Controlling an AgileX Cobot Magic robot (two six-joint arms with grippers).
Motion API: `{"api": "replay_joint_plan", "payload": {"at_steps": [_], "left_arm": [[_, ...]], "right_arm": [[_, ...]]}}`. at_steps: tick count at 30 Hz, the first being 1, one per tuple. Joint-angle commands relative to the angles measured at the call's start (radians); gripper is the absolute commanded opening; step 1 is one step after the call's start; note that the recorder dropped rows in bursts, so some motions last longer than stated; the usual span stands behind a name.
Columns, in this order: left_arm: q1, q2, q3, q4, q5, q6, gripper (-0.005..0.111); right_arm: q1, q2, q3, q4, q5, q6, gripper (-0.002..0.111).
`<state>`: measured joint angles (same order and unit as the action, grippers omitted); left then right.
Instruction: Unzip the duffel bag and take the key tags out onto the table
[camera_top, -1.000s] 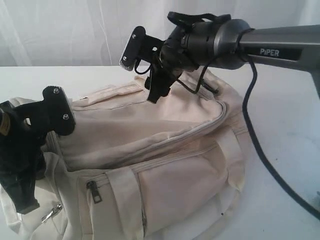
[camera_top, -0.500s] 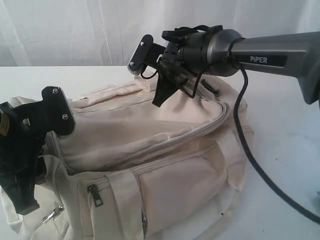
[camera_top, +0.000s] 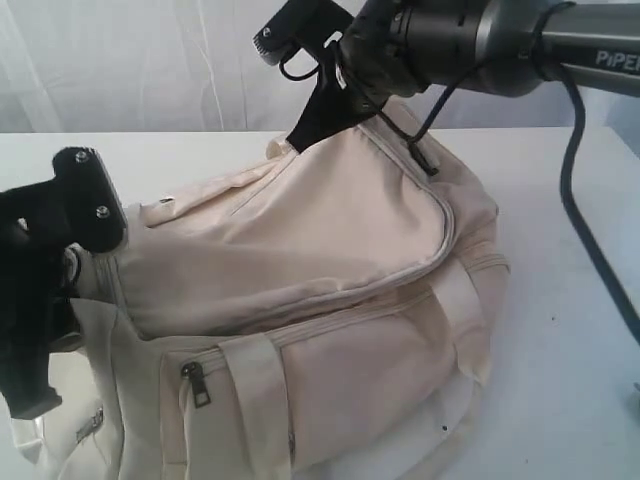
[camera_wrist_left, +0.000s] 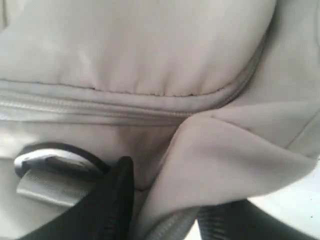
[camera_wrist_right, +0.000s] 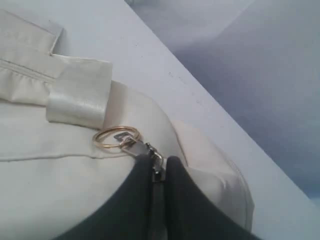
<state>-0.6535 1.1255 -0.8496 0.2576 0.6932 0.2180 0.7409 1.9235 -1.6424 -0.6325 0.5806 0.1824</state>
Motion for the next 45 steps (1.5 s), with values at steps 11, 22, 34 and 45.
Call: {"api": "replay_joint_plan", "payload": {"at_steps": [11, 22, 34, 45], "left_arm": [[0.003, -0.240, -0.002, 0.069, -0.084, -0.111, 0.055], [0.003, -0.185, -0.002, 0.327, -0.056, -0.405, 0.093], [0.003, -0.184, -0.002, 0.327, -0.171, -0.522, 0.090], [0.003, -0.135, -0.002, 0.297, -0.355, -0.597, 0.038]], "right_arm": [[-0.003, -0.059, 0.005, 0.124, 0.119, 0.005, 0.000], [-0.021, -0.063, 0.005, 0.124, 0.233, 0.059, 0.000], [-0.090, -0.248, 0.130, 0.169, 0.323, 0.057, 0.000], [-0.090, -0.367, 0.375, 0.199, 0.221, 0.112, 0.000]]}}
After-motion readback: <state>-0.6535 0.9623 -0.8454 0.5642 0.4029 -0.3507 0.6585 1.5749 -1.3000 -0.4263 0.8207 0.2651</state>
